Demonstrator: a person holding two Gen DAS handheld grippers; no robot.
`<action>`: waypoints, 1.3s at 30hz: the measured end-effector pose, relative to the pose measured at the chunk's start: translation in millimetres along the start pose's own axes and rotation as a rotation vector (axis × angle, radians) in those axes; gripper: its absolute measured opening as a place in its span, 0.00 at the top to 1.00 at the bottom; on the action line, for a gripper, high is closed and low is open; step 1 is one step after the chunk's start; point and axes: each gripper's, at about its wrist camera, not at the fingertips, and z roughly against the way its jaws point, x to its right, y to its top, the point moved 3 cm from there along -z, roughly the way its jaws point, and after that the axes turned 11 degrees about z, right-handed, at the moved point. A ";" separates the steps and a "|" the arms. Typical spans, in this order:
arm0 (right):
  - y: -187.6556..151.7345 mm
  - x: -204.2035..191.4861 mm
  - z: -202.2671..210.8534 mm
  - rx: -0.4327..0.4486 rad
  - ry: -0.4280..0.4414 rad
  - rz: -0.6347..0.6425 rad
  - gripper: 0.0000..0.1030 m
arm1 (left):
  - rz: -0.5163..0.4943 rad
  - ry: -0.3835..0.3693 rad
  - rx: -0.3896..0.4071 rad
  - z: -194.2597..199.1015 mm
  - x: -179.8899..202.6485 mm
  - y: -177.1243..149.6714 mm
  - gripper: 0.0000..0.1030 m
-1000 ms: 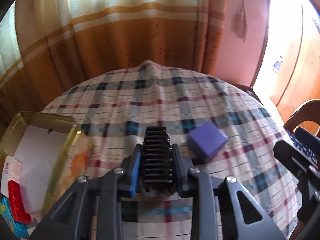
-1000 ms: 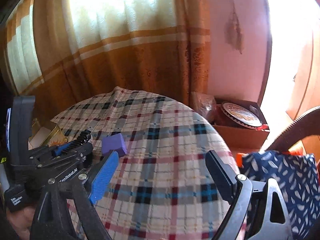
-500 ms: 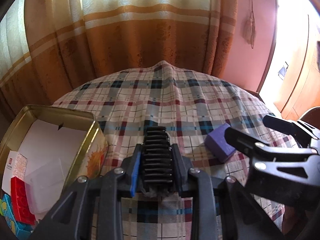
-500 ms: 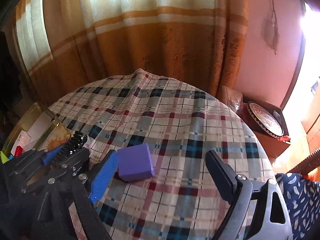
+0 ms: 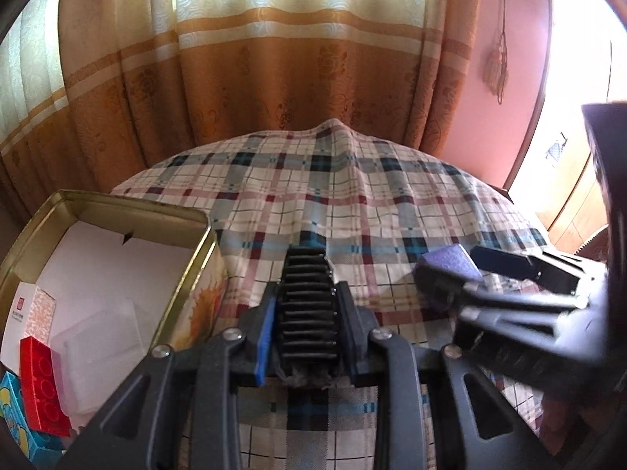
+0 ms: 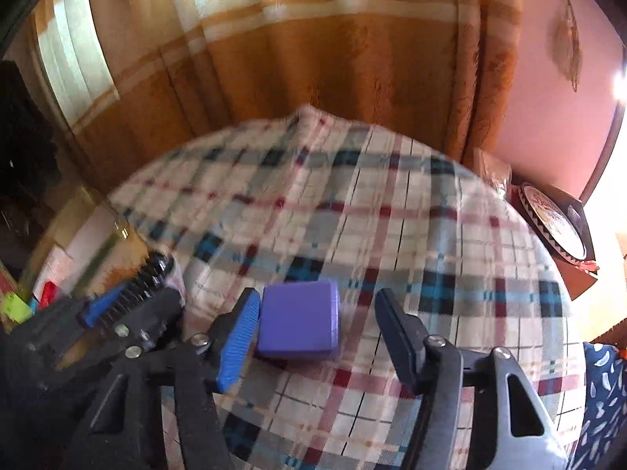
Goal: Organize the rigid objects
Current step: 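Grasp the purple foam block with the right gripper while the left holds the black brush, then lift and carry the black brush and purple block toward the gold tray with both grippers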
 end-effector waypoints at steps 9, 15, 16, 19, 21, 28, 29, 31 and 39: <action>-9.9 -3.9 8.3 0.006 -0.054 0.007 0.58 | -0.007 0.001 0.004 3.0 -1.1 -2.0 0.74; -25.5 0.3 27.2 0.036 -0.044 -0.074 0.58 | -0.023 -0.009 0.012 14.7 -1.6 -12.4 0.74; -26.1 -0.8 32.8 0.049 -0.062 -0.074 0.58 | -0.027 -0.009 0.016 16.9 -1.3 -13.2 0.74; -30.7 -8.3 39.9 0.049 -0.080 -0.062 0.58 | -0.031 -0.013 0.029 24.2 -2.0 -17.4 0.74; -31.4 -10.7 48.7 0.075 -0.114 -0.060 0.58 | -0.029 -0.016 0.038 30.1 -3.7 -20.7 0.74; -41.1 -20.9 68.2 0.136 -0.138 -0.064 0.58 | -0.022 -0.029 0.107 58.1 -10.6 -32.9 0.74; -41.9 -21.8 71.1 0.144 -0.141 -0.064 0.58 | -0.024 -0.023 0.124 62.4 -11.5 -34.0 0.74; -45.3 -24.7 74.3 0.151 -0.132 -0.071 0.58 | -0.032 -0.020 0.131 66.5 -11.9 -37.7 0.74; -54.8 -34.9 90.6 0.215 -0.141 -0.071 0.58 | -0.014 -0.020 0.162 79.1 -20.8 -42.1 0.74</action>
